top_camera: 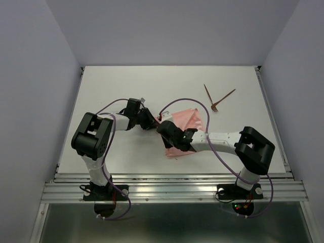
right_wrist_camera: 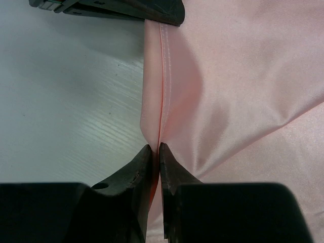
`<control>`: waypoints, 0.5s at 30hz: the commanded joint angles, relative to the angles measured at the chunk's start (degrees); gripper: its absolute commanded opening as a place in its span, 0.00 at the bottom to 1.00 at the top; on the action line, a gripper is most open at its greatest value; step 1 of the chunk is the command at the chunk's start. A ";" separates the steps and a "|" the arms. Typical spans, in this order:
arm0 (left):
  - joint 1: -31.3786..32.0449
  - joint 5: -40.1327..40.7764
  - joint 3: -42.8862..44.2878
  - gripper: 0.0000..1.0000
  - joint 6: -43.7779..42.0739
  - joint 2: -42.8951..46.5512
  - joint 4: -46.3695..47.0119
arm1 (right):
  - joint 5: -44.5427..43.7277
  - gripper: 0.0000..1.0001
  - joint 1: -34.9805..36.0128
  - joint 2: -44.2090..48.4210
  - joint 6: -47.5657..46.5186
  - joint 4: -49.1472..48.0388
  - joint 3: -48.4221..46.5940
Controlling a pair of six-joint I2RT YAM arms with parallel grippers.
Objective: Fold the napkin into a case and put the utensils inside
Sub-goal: Pick up the upper triangle-folded napkin from the center of the board.
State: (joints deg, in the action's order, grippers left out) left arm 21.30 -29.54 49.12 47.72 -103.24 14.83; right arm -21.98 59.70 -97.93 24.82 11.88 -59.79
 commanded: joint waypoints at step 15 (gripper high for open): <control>0.67 5.46 1.50 0.00 3.60 5.24 -2.17 | -10.45 0.67 5.68 -0.50 8.14 11.67 -8.24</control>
State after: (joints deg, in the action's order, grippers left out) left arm 21.69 -25.17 49.28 50.78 -100.51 13.91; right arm -27.62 62.70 -97.54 29.58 20.73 -65.06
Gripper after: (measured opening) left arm 0.038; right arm 0.653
